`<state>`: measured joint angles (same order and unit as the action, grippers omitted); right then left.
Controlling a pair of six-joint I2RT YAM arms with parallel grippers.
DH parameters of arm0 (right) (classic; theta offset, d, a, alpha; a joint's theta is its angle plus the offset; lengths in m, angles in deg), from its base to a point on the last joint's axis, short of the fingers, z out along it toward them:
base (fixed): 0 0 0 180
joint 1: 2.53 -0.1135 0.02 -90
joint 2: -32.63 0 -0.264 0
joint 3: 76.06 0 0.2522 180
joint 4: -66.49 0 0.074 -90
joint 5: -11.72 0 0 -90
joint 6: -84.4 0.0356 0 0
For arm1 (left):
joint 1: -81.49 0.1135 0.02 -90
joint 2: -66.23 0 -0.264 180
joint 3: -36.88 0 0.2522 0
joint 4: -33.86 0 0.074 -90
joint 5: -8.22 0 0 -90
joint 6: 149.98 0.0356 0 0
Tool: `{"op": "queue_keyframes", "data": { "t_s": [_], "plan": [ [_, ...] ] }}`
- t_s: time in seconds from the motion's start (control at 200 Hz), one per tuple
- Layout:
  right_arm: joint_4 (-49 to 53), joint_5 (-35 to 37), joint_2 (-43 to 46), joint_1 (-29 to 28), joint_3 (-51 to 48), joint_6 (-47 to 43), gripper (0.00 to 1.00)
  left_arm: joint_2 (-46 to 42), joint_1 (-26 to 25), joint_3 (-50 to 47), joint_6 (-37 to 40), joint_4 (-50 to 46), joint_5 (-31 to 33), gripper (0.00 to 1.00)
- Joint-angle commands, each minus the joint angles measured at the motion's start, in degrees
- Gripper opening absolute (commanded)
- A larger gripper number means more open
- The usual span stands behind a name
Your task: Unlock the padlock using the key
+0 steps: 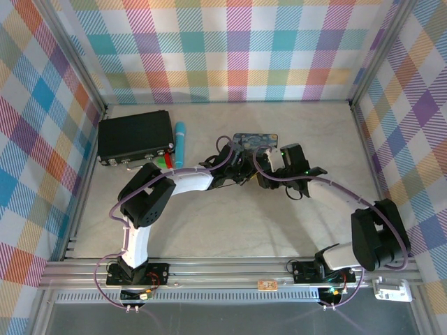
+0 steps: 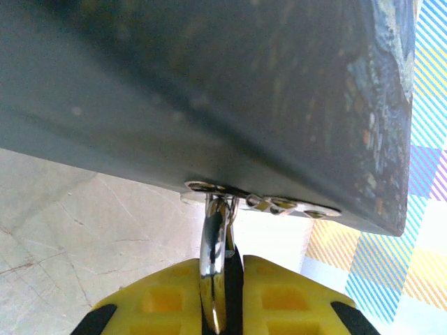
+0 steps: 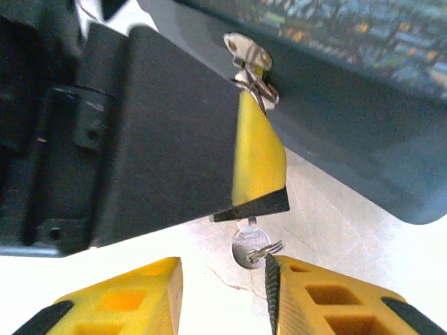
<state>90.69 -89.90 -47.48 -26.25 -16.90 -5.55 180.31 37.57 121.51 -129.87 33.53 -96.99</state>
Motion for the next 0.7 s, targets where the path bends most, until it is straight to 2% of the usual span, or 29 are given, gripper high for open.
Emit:
{"op": "queue_keyframes", "data": {
  "t_s": [0.0,0.32,0.565,0.69],
  "plan": [
    [-0.29,-1.07,-0.56,-0.36,0.86,-1.49,0.4,-1.89,0.57,2.67,-0.69,-0.65,-1.91,0.0],
    [0.43,-0.31,-5.01,-0.36,4.84,-4.61,0.41,-3.14,0.53,2.0,-1.27,-0.15,-2.93,0.0],
    [0.25,-0.49,-7.31,-0.36,7.2,-4.98,0.27,-4.61,0.64,0.27,-1.72,0.4,-3.42,0.0],
    [0.93,-1.0,-7.35,-0.36,7.0,-5.23,0.28,-5.42,0.82,-0.22,-2.06,0.81,-3.68,0.0]
  ]
}}
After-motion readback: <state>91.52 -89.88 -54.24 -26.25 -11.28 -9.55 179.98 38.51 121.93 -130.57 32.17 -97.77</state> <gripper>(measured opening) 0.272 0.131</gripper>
